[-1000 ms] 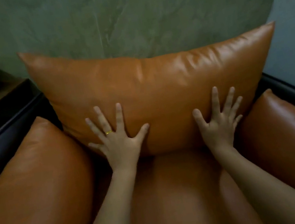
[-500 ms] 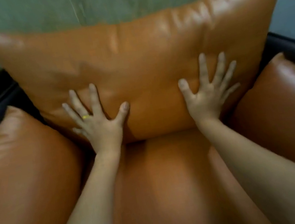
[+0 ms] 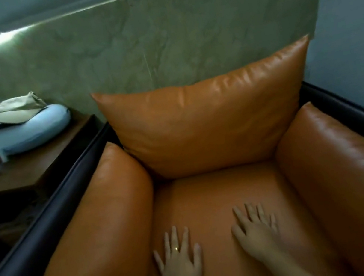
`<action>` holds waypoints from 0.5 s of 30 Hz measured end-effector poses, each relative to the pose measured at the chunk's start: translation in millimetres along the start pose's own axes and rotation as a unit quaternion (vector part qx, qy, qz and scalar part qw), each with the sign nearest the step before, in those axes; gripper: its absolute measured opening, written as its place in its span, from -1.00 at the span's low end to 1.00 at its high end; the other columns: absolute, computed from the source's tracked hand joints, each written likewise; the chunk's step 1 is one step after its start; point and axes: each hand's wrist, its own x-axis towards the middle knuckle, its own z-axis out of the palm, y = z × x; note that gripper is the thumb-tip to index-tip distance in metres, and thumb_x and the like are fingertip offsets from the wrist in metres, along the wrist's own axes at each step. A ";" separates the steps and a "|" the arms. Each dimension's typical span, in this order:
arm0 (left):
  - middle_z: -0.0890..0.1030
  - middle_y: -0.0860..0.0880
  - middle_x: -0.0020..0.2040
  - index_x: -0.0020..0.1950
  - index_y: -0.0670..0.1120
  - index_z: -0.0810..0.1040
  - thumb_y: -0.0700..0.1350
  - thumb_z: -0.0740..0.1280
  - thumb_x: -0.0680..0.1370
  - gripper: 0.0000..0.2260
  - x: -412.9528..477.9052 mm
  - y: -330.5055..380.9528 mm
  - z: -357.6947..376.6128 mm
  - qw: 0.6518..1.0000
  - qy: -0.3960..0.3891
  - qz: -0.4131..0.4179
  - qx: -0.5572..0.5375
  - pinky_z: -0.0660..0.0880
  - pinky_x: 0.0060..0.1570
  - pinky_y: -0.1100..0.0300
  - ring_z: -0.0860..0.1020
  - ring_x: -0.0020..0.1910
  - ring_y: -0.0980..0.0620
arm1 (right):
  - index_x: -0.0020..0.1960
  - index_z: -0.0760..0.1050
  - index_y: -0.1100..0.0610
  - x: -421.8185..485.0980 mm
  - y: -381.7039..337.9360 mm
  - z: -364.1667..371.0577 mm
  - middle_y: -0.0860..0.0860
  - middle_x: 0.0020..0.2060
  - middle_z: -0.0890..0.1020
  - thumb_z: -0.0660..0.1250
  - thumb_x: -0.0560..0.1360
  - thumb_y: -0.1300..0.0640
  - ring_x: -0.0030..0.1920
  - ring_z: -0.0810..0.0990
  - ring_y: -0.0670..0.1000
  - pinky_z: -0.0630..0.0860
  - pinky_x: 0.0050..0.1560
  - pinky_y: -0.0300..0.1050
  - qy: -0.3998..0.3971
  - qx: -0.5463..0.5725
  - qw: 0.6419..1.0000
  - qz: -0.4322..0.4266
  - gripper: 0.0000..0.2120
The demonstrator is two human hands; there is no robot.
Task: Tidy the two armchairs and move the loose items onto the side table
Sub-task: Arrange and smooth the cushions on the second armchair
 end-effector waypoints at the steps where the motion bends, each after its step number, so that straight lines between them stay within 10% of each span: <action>1: -0.16 0.17 0.63 0.58 0.32 -0.07 0.39 -0.28 0.43 -0.30 -15.1 -6.0 5.1 1.000 0.014 0.000 0.011 -0.16 0.53 -0.19 -0.17 0.62 0.08 | 0.61 -0.06 -0.24 -13.5 -2.1 4.3 -0.07 0.63 -0.13 -0.05 0.62 -0.27 0.61 -0.25 0.10 -0.28 0.55 0.21 0.013 -0.002 1.000 0.003 -0.42; 15: -0.02 -0.02 0.65 0.63 0.11 0.06 0.25 0.06 0.62 -0.40 -39.9 -24.2 -14.5 0.997 -0.038 0.061 0.036 -0.04 0.54 -0.17 -0.04 0.62 -0.07 | 0.61 -0.01 -0.22 -58.4 -2.5 9.4 -0.05 0.63 -0.02 0.06 0.59 -0.31 0.61 -0.03 0.15 -0.01 0.54 0.24 -0.029 -0.088 0.996 0.008 -0.36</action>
